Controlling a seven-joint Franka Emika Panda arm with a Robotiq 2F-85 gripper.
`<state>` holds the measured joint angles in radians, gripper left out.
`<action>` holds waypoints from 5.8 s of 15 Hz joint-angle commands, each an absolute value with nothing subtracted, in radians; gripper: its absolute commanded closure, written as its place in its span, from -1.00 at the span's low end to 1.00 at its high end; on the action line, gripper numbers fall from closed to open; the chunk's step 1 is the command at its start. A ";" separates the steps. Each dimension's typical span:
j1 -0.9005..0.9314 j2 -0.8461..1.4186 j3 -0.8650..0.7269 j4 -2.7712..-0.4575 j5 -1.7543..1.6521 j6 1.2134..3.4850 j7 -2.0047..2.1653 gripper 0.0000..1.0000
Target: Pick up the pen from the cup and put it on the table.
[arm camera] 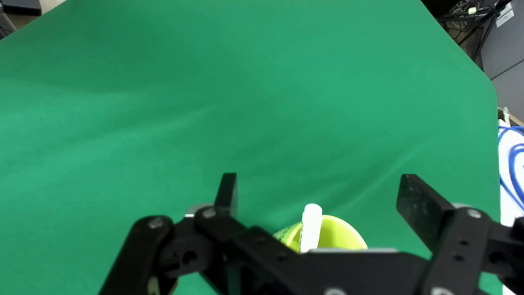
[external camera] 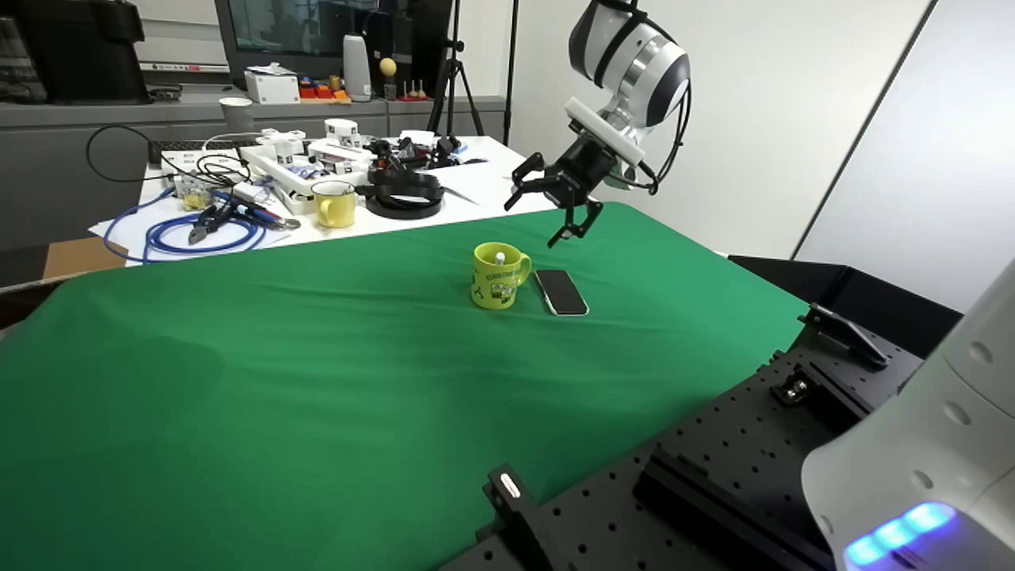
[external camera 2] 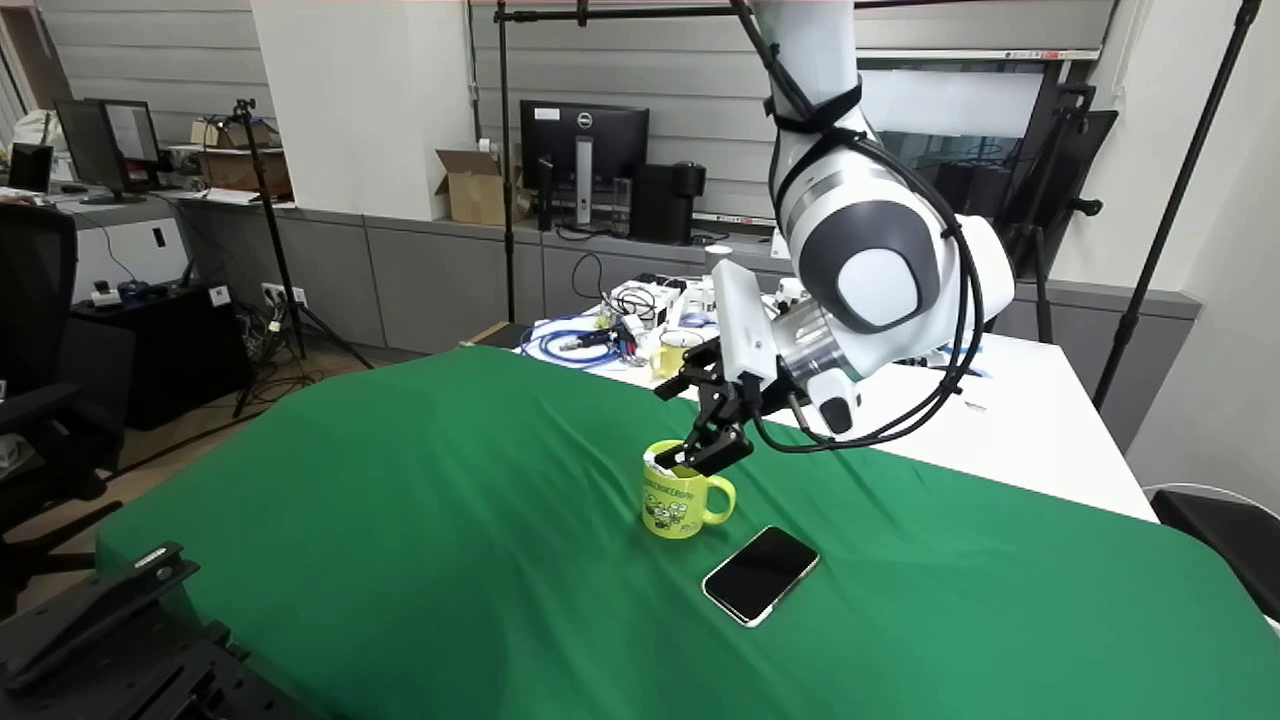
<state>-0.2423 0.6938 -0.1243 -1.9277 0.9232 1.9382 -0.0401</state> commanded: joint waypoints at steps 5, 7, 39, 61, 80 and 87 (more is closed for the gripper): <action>-0.256 0.768 -0.113 -1.832 1.044 1.945 0.054 -1.00; -0.248 0.792 -0.116 -1.810 1.106 1.975 0.095 -1.00; -0.202 0.888 -0.113 -1.745 1.137 1.909 0.338 0.91; 0.050 0.625 0.028 -2.243 1.056 2.643 -0.161 0.91; 0.038 0.654 0.078 -2.240 1.273 2.709 -0.417 -0.54; 0.042 0.637 0.055 -2.227 1.254 2.672 -0.403 -0.98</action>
